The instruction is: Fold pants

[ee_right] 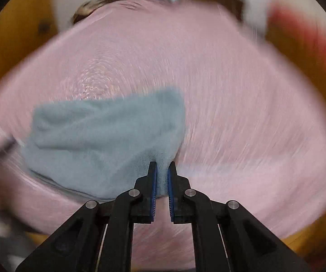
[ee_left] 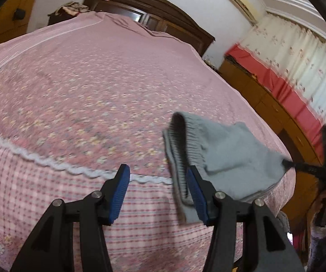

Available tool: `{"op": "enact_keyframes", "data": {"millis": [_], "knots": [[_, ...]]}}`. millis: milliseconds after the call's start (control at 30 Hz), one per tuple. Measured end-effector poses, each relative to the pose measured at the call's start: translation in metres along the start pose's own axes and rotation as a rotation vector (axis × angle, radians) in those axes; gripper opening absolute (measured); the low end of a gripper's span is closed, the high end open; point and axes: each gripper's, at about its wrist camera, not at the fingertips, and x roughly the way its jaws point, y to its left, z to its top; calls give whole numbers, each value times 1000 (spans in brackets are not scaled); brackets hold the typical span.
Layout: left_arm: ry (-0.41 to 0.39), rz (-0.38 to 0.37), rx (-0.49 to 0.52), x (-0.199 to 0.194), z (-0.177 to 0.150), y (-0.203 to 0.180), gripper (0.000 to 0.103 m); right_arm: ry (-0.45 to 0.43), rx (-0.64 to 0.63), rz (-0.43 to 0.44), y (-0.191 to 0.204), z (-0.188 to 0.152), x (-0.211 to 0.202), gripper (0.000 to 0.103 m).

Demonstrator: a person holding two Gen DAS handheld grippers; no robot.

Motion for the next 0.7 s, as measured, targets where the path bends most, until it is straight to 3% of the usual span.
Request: {"op": "enact_keyframes", "data": {"millis": [33, 133, 267, 433, 700], "knots": [[-6, -1, -10, -5, 1, 5, 55, -71, -146, -73, 39, 12, -19, 9], [-32, 4, -28, -13, 2, 13, 55, -179, -386, -120, 117, 23, -39, 9], [-71, 4, -96, -28, 6, 35, 55, -235, -568, -121, 186, 4, -39, 9], [-100, 5, -132, -43, 7, 53, 55, -268, -703, -140, 227, -25, -35, 9], [-89, 6, -125, -45, 5, 58, 56, -263, -707, -114, 240, -28, -34, 9]]}}
